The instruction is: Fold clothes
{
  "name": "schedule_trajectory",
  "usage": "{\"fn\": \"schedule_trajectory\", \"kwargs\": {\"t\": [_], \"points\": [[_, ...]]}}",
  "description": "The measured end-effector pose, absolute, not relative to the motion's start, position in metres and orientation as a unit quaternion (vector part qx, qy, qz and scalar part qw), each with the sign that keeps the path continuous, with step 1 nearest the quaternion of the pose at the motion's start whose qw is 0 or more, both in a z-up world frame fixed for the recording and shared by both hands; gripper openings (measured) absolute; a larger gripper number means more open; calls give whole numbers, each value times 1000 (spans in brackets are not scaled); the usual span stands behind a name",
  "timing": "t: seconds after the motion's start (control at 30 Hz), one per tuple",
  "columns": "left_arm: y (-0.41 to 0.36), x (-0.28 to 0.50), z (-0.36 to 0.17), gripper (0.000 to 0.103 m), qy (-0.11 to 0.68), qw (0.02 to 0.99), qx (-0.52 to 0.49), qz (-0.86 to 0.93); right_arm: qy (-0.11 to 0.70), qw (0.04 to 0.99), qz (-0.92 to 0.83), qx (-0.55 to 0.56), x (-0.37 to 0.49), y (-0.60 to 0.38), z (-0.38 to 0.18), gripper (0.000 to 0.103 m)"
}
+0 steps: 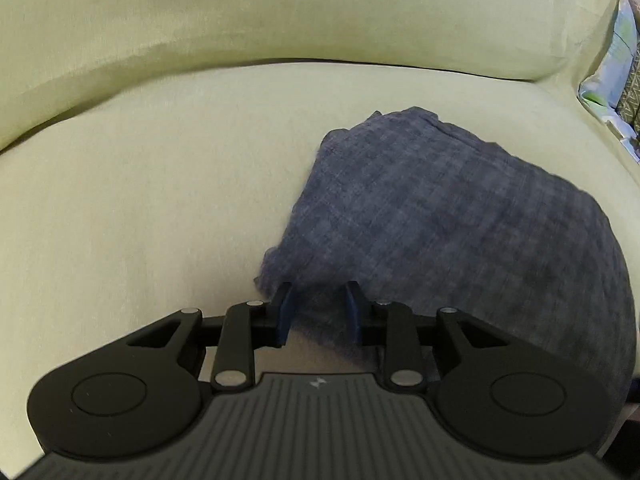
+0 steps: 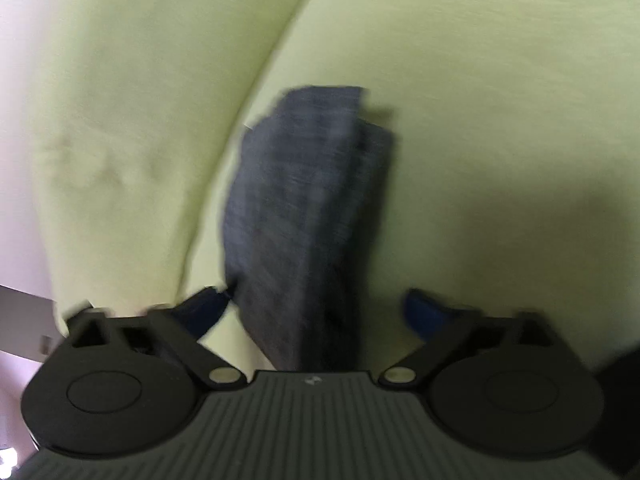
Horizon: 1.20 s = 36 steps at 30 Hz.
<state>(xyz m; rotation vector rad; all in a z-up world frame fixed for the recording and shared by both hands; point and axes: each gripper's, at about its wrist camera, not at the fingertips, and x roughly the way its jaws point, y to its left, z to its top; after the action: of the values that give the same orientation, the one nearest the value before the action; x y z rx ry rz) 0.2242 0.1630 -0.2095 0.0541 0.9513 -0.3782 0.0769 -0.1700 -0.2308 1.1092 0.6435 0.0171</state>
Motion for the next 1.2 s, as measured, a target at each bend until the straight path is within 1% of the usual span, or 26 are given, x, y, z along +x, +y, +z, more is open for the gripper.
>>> {"fn": "schedule_trajectory", "kwargs": {"t": [0.03,0.07,0.1,0.13,0.17,0.2,0.27,0.43,0.53,0.6,0.63,0.7,0.73,0.8,0.83,0.87,0.93,1.0,1.03,1.07,1.1,1.17,1.2], "points": [[160,227,-211,35,456,871,19,-180,295,809,8,508,83,-170,-230,97],[163,228,-212,35,459,870,3,-178,291,817,9,498,90,-170,-228,78],[162,232,-214,35,462,869,-6,-177,287,824,9,488,97,-170,-227,65],[159,235,-215,35,463,869,-7,-176,302,828,12,472,112,-174,-230,32],[157,235,-215,35,465,868,-6,-173,317,823,19,472,123,-180,-231,24],[156,235,-213,35,467,868,-5,-171,332,816,26,472,132,-186,-233,21],[153,233,-210,35,472,867,-5,-164,344,836,48,425,147,-191,-220,19],[141,224,-205,35,488,859,-42,-150,370,873,95,303,179,-199,-177,17],[132,213,-198,35,495,852,-53,-161,393,876,93,263,193,-215,-143,16],[119,202,-196,35,499,849,-52,-168,409,872,91,252,190,-219,-136,16],[117,200,-197,35,498,849,-51,-168,425,865,70,258,188,-225,-140,18],[117,197,-195,35,499,850,-50,-163,442,856,52,265,180,-236,-156,32],[119,197,-194,35,501,849,-53,-162,447,850,40,277,179,-244,-173,45],[128,194,-187,35,502,848,-52,-159,416,848,33,327,165,-255,-182,50],[132,193,-186,35,501,850,-48,-157,399,846,31,353,157,-260,-185,72],[135,193,-183,35,498,853,-40,-153,381,851,16,361,147,-262,-184,86],[139,195,-181,35,492,858,-28,-146,348,857,-9,381,127,-267,-184,86],[139,202,-176,35,481,863,-32,-153,321,852,-29,412,110,-276,-187,83],[135,204,-173,35,476,865,-32,-157,308,849,-41,428,105,-281,-187,69],[128,207,-169,35,464,869,-30,-171,298,855,-59,420,101,-283,-182,57],[119,210,-165,35,449,873,-28,-188,287,862,-79,410,99,-285,-176,54],[103,217,-163,35,441,871,-18,-215,258,883,-67,386,101,-279,-165,41],[94,220,-162,35,438,869,-11,-229,256,887,-42,382,107,-272,-161,39]]}}
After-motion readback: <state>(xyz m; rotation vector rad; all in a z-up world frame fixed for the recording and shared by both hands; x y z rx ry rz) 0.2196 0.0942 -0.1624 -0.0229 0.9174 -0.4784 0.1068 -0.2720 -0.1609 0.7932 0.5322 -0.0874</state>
